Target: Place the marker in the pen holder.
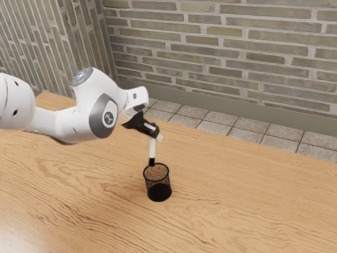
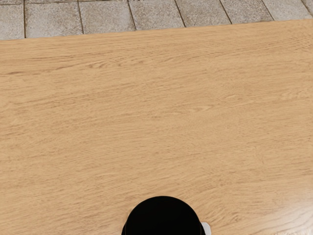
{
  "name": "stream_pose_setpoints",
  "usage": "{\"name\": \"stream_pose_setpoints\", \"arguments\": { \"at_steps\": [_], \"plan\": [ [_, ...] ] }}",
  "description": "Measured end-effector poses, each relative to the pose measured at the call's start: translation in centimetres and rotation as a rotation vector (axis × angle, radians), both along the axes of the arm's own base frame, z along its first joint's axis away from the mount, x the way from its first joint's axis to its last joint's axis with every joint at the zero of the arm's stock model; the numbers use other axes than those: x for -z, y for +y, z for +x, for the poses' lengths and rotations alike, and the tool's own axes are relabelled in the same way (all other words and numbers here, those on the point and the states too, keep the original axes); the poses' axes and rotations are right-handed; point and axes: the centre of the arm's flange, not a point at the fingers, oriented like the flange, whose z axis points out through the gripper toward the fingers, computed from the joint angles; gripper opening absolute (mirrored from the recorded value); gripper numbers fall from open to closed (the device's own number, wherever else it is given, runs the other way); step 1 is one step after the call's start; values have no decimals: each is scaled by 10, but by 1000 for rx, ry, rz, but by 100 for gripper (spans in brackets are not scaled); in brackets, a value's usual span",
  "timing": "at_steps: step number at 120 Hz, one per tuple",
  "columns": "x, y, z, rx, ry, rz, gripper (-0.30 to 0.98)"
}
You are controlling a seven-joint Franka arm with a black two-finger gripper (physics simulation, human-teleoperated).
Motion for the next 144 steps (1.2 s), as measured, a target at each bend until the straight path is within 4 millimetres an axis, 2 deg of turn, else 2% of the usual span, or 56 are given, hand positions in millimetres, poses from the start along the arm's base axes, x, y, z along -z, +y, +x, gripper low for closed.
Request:
{"name": "stream_pose_setpoints", "arguments": {
  "at_steps": [15,58,78,120,144],
  "plan": [
    [1,-19,0,64,-22,19,-6],
    [2,-17,-4,133,-52,63,-6],
    [13,-31,-14,177,-42,72,-6],
    [39,-22,-40,181,-7,88,-6],
    [30,-43,-47,239,-29,95,34]
  ]
}}
